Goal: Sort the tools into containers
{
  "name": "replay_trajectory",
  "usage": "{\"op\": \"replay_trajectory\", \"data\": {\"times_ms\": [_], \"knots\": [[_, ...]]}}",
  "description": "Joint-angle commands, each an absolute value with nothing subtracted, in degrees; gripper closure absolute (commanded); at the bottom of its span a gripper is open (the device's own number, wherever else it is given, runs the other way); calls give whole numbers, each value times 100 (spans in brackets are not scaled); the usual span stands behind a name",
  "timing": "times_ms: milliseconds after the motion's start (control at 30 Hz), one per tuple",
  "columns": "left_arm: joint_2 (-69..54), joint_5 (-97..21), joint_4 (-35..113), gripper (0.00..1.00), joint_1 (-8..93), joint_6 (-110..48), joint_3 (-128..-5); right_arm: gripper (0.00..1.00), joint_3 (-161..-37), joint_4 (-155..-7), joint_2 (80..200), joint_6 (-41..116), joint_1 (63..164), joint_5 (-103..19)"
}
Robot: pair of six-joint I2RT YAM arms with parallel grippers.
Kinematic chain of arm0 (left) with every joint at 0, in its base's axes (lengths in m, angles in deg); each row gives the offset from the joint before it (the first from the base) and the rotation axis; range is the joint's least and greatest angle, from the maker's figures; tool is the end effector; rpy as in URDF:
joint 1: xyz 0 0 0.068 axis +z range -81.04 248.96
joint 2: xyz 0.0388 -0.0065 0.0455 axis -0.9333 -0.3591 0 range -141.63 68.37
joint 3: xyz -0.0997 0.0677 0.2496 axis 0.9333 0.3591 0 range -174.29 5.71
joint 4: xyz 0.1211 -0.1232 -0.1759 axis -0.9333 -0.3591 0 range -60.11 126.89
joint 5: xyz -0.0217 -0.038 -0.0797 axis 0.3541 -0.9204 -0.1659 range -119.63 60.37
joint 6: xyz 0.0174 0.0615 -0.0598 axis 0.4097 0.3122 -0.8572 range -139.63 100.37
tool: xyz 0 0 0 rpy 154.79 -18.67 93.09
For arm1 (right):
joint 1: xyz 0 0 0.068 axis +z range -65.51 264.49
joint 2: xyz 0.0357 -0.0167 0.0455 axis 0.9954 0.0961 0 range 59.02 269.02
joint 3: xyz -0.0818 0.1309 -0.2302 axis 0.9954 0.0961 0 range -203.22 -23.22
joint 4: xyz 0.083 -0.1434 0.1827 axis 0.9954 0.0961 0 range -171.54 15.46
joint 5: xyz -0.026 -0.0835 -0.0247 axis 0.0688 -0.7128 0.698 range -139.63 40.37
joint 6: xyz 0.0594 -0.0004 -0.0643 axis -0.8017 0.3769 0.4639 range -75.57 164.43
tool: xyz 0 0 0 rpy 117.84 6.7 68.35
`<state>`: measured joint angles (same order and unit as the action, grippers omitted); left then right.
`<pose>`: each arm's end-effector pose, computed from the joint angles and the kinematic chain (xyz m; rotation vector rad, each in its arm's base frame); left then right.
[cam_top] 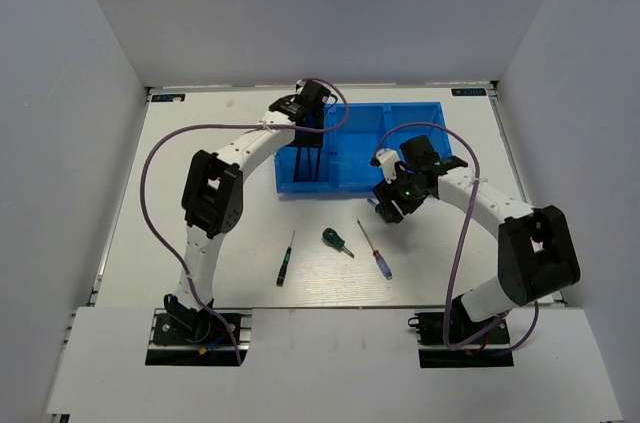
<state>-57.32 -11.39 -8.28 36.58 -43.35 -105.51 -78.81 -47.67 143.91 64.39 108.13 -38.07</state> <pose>0.4252 -0.2408 0.2050 0.0811 2.5304 0.0358 0.2621 0.1317 0.1873 -1.0500 2.4512 0.2900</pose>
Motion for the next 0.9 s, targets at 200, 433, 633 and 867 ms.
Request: {"op": "replay_trajectory", "data": {"times_ms": [200,433,633,867], "knots": [[-3204,-1826,-785,27,3407,-4178,-8979,33,-8131,-5525,15200,6368,10866,-3794],[-1865,-2760,-346,26,2915,-4502,-6877,79,-8008,-5737,15404,6377,10954,-3935],[-1986,-2928,-161,29,2361,-4977,-6539,100,-8691,-4912,14781,6429,10954,-3206],[-3084,-2480,-837,26,1991,-6294,-7084,100,-10064,-4471,14918,6052,10954,-3467]]}}
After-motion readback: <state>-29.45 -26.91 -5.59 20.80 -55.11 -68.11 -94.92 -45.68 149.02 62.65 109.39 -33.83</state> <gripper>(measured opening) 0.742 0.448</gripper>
